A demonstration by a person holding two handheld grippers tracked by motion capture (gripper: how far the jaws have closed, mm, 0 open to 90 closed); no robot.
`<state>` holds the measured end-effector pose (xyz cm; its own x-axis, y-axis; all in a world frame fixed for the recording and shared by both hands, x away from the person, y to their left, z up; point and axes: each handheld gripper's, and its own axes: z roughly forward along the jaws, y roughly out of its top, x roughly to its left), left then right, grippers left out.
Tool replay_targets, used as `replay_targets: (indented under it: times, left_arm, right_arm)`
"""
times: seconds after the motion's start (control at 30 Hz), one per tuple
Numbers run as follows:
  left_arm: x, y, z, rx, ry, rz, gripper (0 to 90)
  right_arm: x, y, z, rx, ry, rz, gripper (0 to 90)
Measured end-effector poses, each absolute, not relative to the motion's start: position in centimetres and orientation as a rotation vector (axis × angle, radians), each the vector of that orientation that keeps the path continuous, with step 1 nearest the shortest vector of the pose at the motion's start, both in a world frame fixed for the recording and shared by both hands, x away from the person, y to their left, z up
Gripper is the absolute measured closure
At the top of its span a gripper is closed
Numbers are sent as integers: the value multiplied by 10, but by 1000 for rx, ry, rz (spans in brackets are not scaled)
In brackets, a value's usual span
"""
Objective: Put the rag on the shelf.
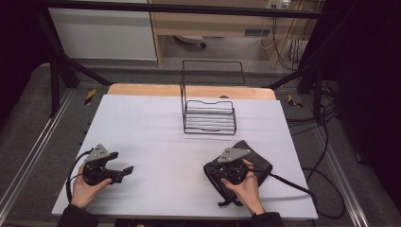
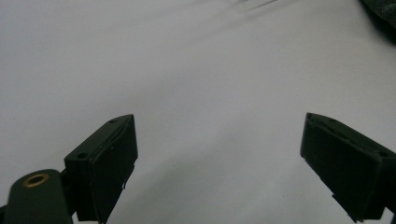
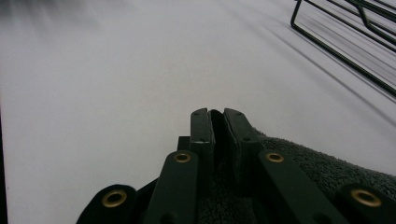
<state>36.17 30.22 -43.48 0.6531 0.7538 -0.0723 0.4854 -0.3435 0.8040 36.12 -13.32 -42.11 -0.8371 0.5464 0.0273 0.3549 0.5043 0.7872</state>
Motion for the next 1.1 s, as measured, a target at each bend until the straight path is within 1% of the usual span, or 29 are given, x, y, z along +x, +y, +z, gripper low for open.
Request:
replay_targets:
  times: [0.7, 1.1]
  left_arm:
    - [362, 302, -435, 2006, 970, 392, 102]
    - [362, 302, -434, 2008, 969, 390, 104]
  right_arm:
    - [367, -64, -421, 637, 2627, 1263, 830]
    - [361, -21, -427, 525, 2705, 1249, 830]
